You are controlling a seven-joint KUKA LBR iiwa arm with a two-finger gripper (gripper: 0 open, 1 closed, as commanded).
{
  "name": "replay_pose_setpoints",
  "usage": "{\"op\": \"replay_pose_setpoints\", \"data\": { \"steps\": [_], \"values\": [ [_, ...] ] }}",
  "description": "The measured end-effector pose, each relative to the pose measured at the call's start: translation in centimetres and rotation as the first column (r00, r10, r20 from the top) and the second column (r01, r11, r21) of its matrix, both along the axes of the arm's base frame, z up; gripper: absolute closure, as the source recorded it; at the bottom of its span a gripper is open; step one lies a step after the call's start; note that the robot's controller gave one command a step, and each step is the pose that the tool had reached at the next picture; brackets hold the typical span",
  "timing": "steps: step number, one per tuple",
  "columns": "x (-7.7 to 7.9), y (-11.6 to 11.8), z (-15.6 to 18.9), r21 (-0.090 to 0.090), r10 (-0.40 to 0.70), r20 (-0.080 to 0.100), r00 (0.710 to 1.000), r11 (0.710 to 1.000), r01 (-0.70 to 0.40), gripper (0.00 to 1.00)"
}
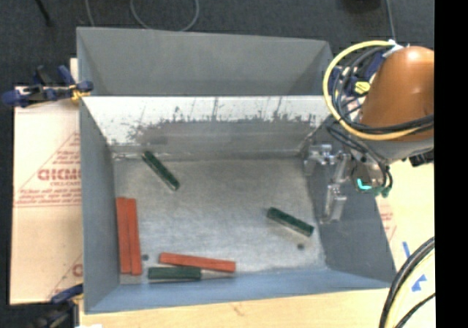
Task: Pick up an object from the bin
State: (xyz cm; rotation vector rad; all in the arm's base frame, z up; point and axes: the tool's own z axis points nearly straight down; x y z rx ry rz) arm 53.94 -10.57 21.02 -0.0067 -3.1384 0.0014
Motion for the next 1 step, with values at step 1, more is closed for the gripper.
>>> {"op": "replay_pose_setpoints", "data": {
  "steps": [1],
  "values": [
    [-2.29,-3.74,-13.98,0.0,-0.012,0.0,1.0,1.0,0.012,0.0]
  ]
}}
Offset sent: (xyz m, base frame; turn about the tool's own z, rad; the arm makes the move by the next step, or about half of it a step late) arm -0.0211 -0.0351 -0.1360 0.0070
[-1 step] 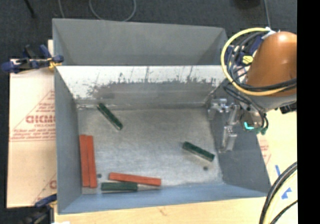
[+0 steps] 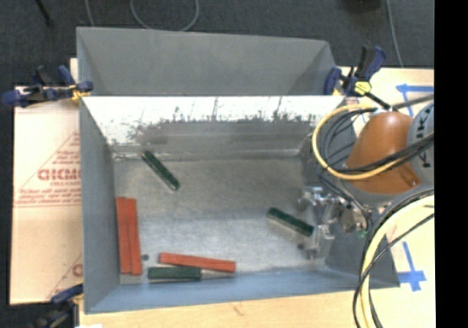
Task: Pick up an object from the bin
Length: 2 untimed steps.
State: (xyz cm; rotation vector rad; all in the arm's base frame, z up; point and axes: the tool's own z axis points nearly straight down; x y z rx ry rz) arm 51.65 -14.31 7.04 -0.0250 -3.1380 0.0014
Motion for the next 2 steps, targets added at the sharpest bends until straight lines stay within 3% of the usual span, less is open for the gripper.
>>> {"op": "replay_pose_setpoints", "data": {
  "steps": [1,2],
  "values": [
    [0.3,0.1,0.4,-0.002,0.006,0.008,1.0,1.0,-0.006,1.0],
    [2.5,1.6,11.9,-0.003,0.024,0.015,1.0,1.0,-0.024,1.0]
  ]
}}
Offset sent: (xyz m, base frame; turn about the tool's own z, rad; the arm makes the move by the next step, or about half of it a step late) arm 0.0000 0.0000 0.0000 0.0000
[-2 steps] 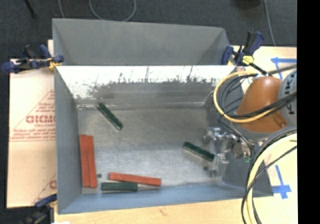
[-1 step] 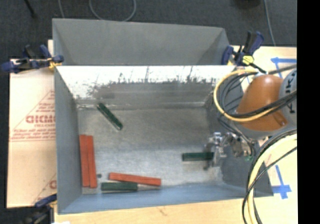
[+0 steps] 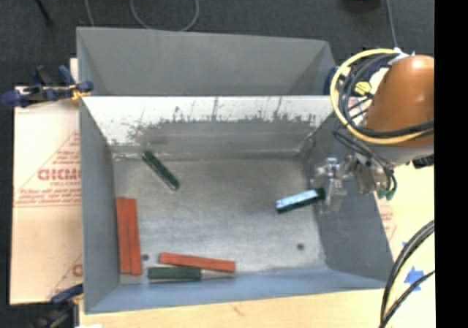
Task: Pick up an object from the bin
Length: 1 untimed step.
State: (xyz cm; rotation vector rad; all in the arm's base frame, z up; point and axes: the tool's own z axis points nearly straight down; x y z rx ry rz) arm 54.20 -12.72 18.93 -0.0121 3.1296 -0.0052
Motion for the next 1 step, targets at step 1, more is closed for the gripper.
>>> {"op": "replay_pose_setpoints", "data": {
  "steps": [1],
  "values": [
    [1.74,3.35,9.65,0.002,-0.016,0.002,1.0,1.0,0.016,1.0]
  ]
}}
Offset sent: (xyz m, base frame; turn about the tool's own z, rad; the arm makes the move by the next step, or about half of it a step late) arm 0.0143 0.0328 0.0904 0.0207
